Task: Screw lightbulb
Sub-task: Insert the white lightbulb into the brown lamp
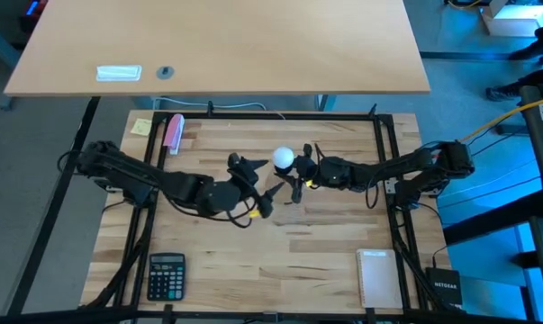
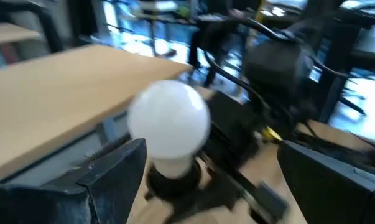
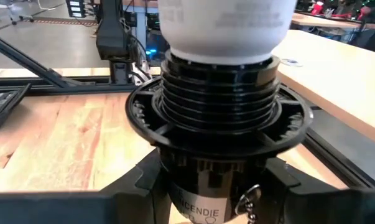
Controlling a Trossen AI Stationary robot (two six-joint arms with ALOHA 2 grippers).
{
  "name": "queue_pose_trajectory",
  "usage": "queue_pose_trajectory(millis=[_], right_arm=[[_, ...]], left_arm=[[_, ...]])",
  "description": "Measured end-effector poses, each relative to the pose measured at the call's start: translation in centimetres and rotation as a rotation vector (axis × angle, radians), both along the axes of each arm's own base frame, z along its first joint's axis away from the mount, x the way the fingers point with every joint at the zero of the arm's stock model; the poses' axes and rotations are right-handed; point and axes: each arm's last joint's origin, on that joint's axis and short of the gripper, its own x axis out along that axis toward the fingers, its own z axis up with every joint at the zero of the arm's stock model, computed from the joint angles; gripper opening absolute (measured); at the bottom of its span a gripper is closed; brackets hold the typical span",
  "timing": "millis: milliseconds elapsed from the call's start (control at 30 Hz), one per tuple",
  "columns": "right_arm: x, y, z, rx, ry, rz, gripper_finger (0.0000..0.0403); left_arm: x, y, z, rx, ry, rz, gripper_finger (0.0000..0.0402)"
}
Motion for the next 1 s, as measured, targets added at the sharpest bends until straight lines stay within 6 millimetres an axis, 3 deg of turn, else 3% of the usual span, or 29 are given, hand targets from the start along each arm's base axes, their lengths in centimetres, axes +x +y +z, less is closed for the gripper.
queue_pose_trajectory(millis=[167,367,567,767,1000], right_arm=[[0.1,0.0,-0.2,-0.001,0.01,0.002,0.0149],[0.1,0.0,-0.2,-0.003,0.007,0.006,0.0149],[0.1,0.1,-0.2,-0.005,0.015,0.018,0.0149],[0.1,0.1,-0.3,-0.022,0.022,0.021,0.0149],[0.1,0.1,-0.3,-0.022,0.023,0.021,0.0149]], left_arm=[[1.2,1.0,-0.2,0.049,-0.061,0.158,0.0351],[2.4,2.2,-0.6,-0.003,-0.116,0.105,0.0351],[3.8,3.0,-2.6,-0.009,-0.076,0.129,0.0351],[3.9,3.1,-2.6,-0.009,-0.082,0.14,0.035],[3.9,3.2,-2.7,-0.01,-0.078,0.155,0.0299]])
